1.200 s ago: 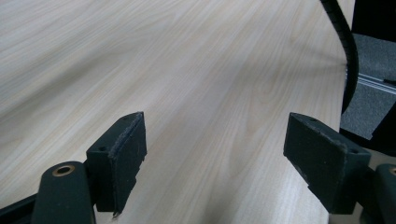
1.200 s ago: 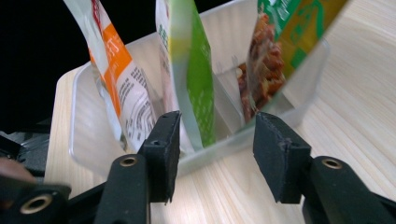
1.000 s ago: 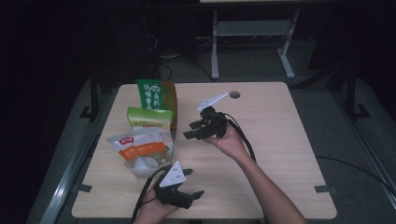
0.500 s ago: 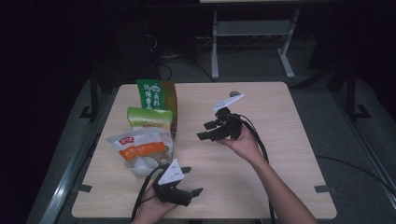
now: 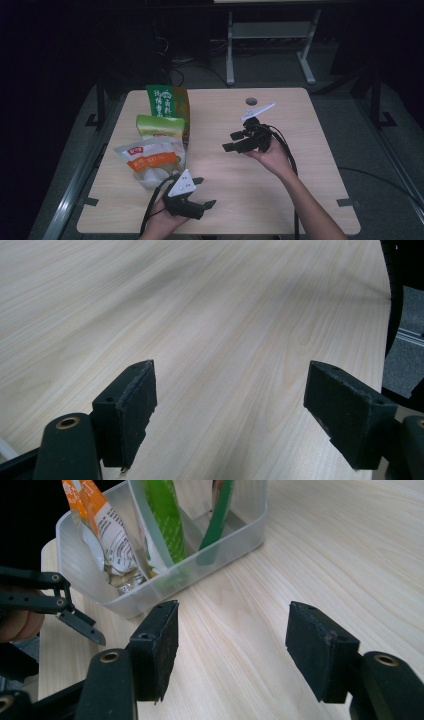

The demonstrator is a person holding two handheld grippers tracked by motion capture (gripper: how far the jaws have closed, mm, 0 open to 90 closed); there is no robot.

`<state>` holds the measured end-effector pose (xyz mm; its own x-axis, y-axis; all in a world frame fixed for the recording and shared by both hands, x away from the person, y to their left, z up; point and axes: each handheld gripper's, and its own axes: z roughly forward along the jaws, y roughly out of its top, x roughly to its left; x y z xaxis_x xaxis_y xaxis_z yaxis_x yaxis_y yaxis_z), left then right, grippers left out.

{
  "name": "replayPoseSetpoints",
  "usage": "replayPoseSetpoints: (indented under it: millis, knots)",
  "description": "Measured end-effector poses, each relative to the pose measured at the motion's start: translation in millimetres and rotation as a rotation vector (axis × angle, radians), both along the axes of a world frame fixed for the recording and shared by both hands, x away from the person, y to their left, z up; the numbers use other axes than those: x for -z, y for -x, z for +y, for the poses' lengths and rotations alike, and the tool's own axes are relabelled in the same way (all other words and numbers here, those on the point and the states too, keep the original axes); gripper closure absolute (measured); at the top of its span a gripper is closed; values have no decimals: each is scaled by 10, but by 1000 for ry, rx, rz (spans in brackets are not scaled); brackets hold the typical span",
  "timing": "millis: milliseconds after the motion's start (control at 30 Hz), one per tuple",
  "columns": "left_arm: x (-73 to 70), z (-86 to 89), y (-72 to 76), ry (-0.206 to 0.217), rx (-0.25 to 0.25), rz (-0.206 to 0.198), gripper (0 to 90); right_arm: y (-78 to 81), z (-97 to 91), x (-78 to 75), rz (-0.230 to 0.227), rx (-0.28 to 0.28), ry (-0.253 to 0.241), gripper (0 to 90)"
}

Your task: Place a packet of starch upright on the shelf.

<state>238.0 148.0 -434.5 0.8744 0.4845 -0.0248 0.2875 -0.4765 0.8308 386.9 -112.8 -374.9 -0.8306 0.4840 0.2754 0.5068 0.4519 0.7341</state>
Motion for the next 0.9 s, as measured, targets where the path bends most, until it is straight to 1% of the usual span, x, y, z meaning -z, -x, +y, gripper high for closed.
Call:
replayPoseSetpoints:
  millis: [33,233,300,333,367,400,433,533,567,667,767,833,900]
  knots:
    - [-4,6,1,2,-2,5,210,4,-15,4,4,1,-1,373]
    - [-12,25,-11,2,-7,0,210,11,-106,10,10,20,14,351]
    - [-19,31,-19,-4,-5,-9,211,14,-133,10,9,29,13,345]
    - [-21,33,-15,-1,-8,0,211,14,-149,11,5,29,15,345]
    - [-21,33,-15,-1,-8,0,211,14,-149,11,5,29,15,345]
    - [-25,38,-17,-2,-10,1,211,27,-175,7,4,35,28,344]
    - [-26,40,-20,-2,-9,-2,211,34,-181,1,13,40,32,341]
    - [-27,44,-20,-2,-11,-1,211,41,-210,2,17,41,33,338]
    - [-29,46,-21,-3,-12,-1,211,61,-239,5,8,45,30,340]
    - [-29,47,-26,-3,-12,-1,211,79,-277,27,15,50,30,335]
    - [-32,50,-28,-4,-13,-2,211,104,-321,54,3,49,36,333]
    - [-33,52,-29,-4,-14,-2,211,123,-351,63,5,54,32,331]
    - [-31,49,-25,5,-18,0,211,134,-386,72,13,58,38,317]
